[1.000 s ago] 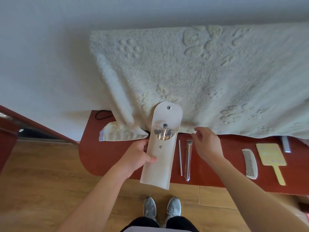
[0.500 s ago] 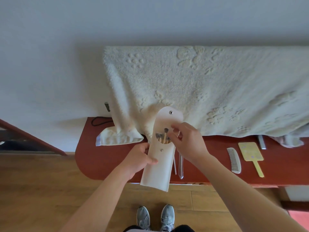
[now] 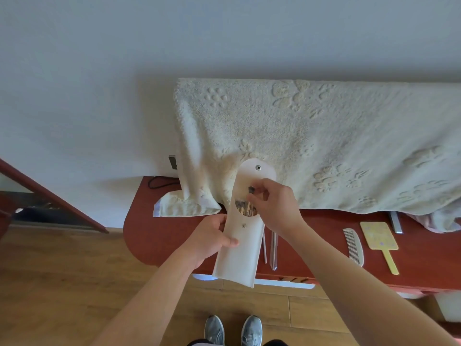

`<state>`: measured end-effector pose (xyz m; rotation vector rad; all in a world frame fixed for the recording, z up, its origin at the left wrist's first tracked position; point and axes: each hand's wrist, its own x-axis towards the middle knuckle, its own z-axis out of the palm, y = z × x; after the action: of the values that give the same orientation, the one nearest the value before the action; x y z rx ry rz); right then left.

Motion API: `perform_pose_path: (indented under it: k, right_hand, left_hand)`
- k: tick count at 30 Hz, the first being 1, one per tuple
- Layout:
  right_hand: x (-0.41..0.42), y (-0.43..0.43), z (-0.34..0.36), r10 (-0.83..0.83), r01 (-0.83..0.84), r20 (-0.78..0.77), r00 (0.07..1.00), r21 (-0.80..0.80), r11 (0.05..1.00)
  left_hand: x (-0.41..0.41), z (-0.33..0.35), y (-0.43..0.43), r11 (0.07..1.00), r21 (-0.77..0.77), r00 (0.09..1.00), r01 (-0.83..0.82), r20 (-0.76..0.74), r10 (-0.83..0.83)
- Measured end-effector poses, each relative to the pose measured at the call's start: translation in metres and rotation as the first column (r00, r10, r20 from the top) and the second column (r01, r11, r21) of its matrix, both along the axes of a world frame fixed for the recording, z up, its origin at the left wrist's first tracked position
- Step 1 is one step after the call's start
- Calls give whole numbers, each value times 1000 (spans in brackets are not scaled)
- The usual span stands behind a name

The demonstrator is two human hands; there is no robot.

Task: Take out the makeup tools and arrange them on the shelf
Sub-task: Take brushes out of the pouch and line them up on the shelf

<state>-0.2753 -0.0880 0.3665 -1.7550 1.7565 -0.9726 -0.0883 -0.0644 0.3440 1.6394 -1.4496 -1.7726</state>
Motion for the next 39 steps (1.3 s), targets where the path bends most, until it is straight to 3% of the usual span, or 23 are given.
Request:
perform_pose_path:
  k: [18, 30, 39]
  right_hand:
    - [-68, -41, 27, -227, 252, 341, 912, -29, 967]
    - [-108, -23, -50, -215, 195, 78, 973, 210, 958]
    - [-122, -12, -126, -214, 175, 57, 975, 392, 903]
  left_hand:
    - [-10, -18, -2, 999, 41, 997, -31, 75, 27]
    - [-26, -27, -22, 997, 51, 997, -61, 49, 58]
    - [-33, -43, -27, 997, 38, 997, -72, 41, 70]
